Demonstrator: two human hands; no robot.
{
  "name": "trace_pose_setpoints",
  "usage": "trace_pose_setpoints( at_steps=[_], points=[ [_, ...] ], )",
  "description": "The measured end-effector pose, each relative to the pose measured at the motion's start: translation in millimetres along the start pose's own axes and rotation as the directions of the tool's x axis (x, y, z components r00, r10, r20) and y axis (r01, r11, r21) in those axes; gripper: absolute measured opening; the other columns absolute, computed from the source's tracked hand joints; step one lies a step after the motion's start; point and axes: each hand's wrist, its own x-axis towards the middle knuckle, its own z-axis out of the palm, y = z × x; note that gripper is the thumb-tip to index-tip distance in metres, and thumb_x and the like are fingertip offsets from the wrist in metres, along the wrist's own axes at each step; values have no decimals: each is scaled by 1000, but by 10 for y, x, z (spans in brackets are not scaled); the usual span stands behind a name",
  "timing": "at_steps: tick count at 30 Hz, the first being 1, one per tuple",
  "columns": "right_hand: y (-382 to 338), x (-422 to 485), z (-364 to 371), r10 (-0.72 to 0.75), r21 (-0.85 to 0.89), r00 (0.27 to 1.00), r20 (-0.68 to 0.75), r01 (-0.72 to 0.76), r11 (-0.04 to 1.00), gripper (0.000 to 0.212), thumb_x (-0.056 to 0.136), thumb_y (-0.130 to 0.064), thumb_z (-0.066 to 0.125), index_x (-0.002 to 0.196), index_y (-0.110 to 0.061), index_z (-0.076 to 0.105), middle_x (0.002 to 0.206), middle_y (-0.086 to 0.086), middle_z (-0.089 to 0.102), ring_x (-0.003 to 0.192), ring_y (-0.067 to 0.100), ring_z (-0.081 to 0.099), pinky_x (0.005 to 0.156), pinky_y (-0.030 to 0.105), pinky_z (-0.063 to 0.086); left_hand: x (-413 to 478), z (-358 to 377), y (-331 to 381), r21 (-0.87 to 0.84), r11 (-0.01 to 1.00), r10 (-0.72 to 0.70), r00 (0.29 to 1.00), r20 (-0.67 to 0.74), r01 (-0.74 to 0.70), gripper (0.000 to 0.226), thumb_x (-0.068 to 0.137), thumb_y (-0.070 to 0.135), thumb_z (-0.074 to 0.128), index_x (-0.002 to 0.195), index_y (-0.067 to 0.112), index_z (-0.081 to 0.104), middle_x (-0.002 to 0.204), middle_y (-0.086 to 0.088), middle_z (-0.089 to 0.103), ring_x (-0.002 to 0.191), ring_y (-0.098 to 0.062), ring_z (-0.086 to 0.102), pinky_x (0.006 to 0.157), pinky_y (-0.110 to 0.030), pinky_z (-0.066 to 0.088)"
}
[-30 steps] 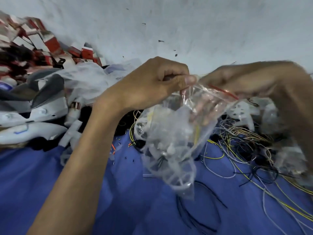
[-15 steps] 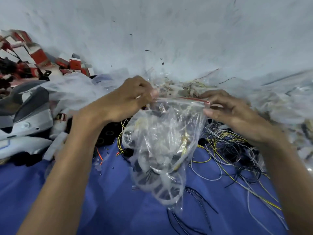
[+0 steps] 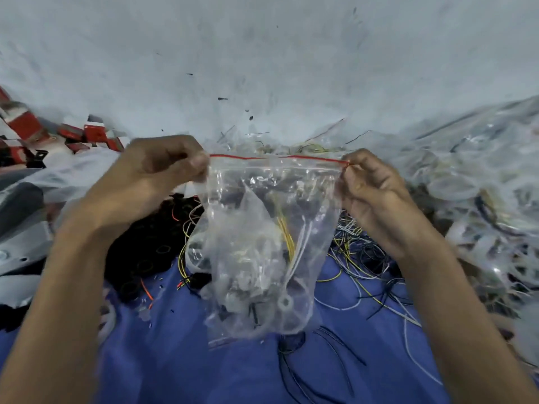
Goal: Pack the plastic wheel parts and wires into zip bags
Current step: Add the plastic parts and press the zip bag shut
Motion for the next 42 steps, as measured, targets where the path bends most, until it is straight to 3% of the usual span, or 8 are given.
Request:
trace_pose_setpoints(
  at_steps=[7, 11, 17, 21, 26, 31, 36, 42],
  points=[
    [69, 52, -64, 39, -359, 993, -115, -78, 930, 10, 75, -15, 64, 84, -15, 61, 66, -2, 67, 63, 12, 63, 61, 22, 54, 65, 95, -180, 47, 995, -83, 982, -169, 92, 15, 68, 30, 68, 78, 22, 61, 76, 5, 62, 71, 0, 57, 69, -12, 47],
    [71, 72, -49, 26, -375, 986, -167, -88, 923, 23, 70, -20, 66, 92, -18, 60, 67, 1, 66, 72, 23, 61, 70, 34, 49, 37, 128, -256, -30, 980, -196, 978, -77, 194, 20, 74, 34, 61, 79, 16, 66, 71, 9, 67, 71, 0, 61, 68, -10, 49],
    [86, 61, -39, 95, -448, 968, -233, -194, 873, 17, 79, -17, 68, 63, -13, 62, 58, -1, 61, 56, 10, 54, 61, 22, 45, 15, 104, -250, 72, 979, -188, 980, -71, 193, 16, 80, 26, 62, 69, 15, 66, 61, 10, 65, 57, 3, 55, 58, -6, 43],
    [-43, 35, -11, 12, -475, 981, -195, -105, 874, 19, 81, -11, 65, 63, -15, 63, 53, -5, 62, 48, 3, 54, 49, 12, 43, -23, 21, -200, 127, 981, -133, 987, -87, 143, 19, 83, 5, 63, 67, 15, 63, 55, 12, 63, 51, 3, 53, 53, -4, 39],
    [-239, -10, 23, -37, -450, 997, -70, 1, 893, 13, 72, -14, 70, 64, -9, 61, 52, -5, 60, 49, 5, 52, 49, 12, 42, 23, -19, -162, 330, 943, -7, 989, -147, 55, 27, 81, 15, 71, 63, 33, 63, 59, 20, 63, 56, 2, 54, 60, -12, 43],
    [-125, 17, -31, 72, -557, 979, -189, -167, 813, 19, 84, -8, 64, 65, -10, 65, 56, -4, 63, 52, 5, 54, 51, 12, 43, 25, 84, -268, 286, 949, -109, 990, -87, 129, 19, 85, 17, 65, 68, 25, 64, 62, 17, 63, 57, 6, 52, 58, -5, 38],
    [-28, 29, -113, 48, -566, 975, -215, -164, 808, 8, 82, -15, 68, 75, -11, 69, 73, 13, 64, 67, 18, 52, 58, 22, 42, 29, 133, -291, 192, 964, -170, 982, -83, 183, 21, 72, 46, 61, 71, 27, 70, 71, 13, 69, 69, 5, 59, 73, -23, 46],
    [39, 73, -108, -14, -603, 980, -201, -112, 790, 12, 81, -11, 70, 72, -20, 71, 65, -10, 70, 63, 0, 61, 60, 8, 46, 48, 208, -303, 228, 960, -135, 982, -134, 163, 12, 81, 32, 66, 76, 21, 70, 78, -8, 70, 76, -17, 65, 77, -37, 51]
  ],
)
